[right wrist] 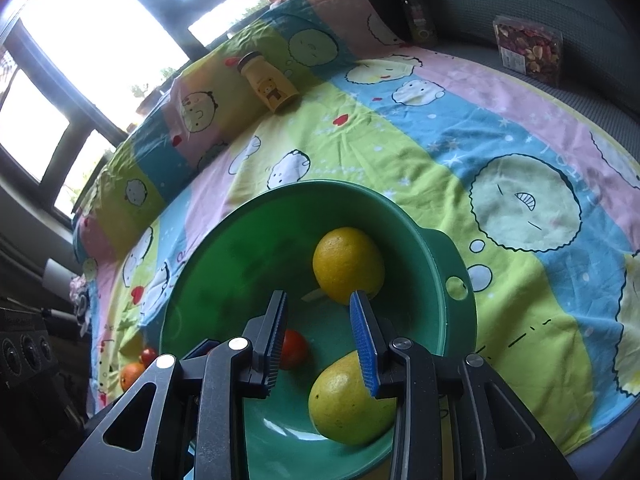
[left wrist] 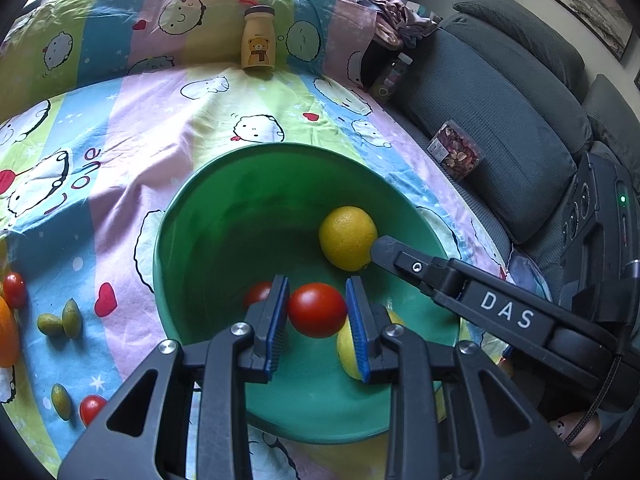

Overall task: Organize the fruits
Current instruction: 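Lower the tomato into the basin and open the right gripper, then withdraw the right gripper from the basin back to the fruit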

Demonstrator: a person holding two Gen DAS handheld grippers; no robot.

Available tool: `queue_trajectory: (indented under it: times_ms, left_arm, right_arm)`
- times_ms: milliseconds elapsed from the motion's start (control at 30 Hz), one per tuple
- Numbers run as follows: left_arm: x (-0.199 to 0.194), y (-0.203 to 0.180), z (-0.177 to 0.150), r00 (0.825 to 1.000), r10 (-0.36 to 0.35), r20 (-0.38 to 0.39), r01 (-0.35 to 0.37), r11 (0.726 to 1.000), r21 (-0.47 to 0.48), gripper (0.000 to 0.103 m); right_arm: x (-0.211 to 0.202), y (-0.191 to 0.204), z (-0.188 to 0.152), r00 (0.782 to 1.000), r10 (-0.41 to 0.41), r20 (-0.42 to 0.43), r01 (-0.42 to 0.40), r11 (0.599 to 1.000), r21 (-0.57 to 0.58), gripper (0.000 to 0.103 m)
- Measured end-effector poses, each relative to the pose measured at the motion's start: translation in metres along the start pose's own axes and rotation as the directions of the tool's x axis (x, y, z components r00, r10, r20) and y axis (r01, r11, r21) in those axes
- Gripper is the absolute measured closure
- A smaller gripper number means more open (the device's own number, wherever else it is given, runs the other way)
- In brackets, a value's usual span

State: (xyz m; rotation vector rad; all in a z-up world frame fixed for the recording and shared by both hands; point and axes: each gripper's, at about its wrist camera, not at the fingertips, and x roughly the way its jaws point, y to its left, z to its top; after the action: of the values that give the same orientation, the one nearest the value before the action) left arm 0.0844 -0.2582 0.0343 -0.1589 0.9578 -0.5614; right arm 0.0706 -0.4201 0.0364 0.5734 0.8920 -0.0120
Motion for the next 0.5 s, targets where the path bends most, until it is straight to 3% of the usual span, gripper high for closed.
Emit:
queue_trajectory:
  times_ms: [233, 333, 433, 500]
  left_arm:
    - [-0.013, 0.000, -0.001, 0.999, -0.001, 0.036, 0.001, 1.000, -0.001, 0.074]
    - [-0.023, 0.001, -0.001, 0.998, -0.007, 0.056, 0.008, 1.000, -0.009, 0.064]
    - [-0.036, 0.004, -0.003, 0.996, -0.003, 0.087, 0.004, 1.000, -0.015, 0.047]
    - [-0.047, 0.008, -0.004, 0.994, 0.011, 0.112, -0.007, 1.000, -0.029, 0.040]
  right_arm:
    - [0.001, 0.000, 0.000, 1.000, 0.028, -0.010, -0.028, 1.000, -0.001, 0.068]
    - [0.000, 0.003, 0.000, 1.000, 0.025, -0.010, -0.025, 1.000, -0.003, 0.068]
    - [-0.005, 0.008, -0.001, 1.000, -0.012, 0.013, 0.012, 1.000, -0.023, 0.067]
    - [-0.009, 0.011, -0.001, 0.999, -0.015, 0.033, 0.016, 0.999, -0.030, 0.059]
